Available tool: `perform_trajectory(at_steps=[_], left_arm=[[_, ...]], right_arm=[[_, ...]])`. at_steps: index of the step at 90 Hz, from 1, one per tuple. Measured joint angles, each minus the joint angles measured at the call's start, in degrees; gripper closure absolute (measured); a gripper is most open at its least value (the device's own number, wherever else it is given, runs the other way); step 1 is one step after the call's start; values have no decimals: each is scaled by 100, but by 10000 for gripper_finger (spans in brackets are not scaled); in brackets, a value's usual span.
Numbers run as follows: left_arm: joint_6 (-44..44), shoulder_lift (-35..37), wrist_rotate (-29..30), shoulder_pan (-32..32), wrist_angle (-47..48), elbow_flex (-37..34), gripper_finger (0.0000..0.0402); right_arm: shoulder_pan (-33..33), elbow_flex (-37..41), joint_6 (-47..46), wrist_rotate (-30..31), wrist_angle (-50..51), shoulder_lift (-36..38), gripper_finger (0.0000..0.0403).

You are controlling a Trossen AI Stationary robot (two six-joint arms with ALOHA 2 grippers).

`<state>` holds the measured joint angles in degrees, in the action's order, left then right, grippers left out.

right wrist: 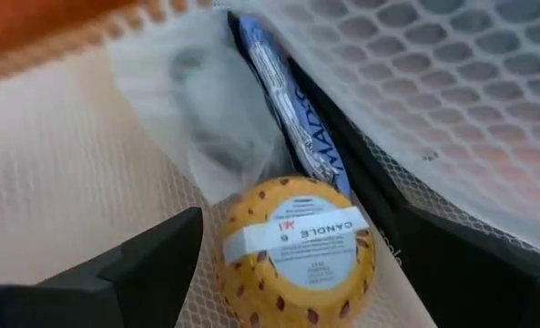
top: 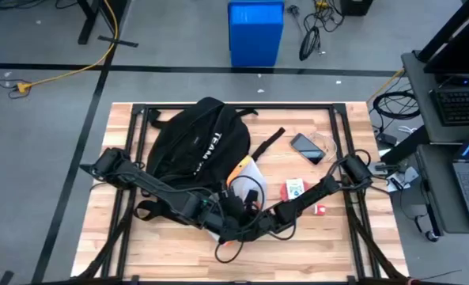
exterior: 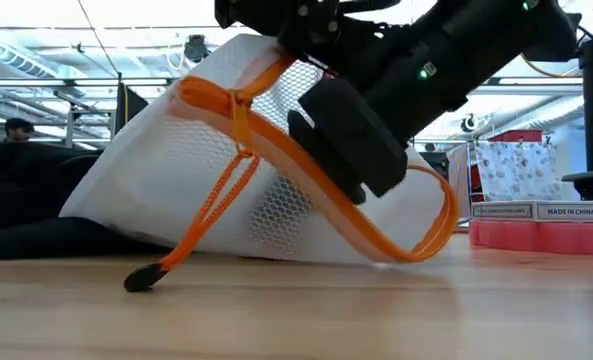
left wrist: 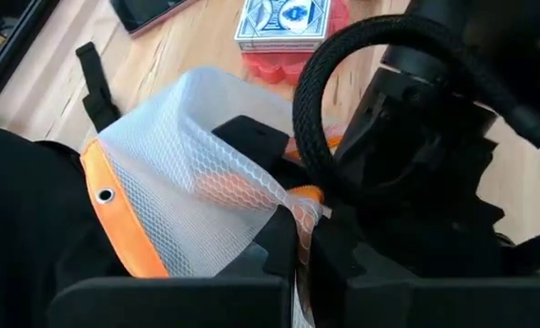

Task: Unpack backpack
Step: Remove the scented candle from the orange zip bag

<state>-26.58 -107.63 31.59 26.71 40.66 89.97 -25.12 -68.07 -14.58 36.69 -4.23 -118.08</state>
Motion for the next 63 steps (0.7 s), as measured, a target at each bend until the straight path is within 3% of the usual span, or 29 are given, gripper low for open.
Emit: perform_trajectory(at_steps=[29, 63], left_arm=[[-475, 4, 1, 13, 812, 22, 402], [-657, 9, 149, 10, 984, 16, 402]], right_arm=[[-108, 8, 90, 93, -182, -2, 51], [-70, 7, -183, 73, -29, -2, 51]])
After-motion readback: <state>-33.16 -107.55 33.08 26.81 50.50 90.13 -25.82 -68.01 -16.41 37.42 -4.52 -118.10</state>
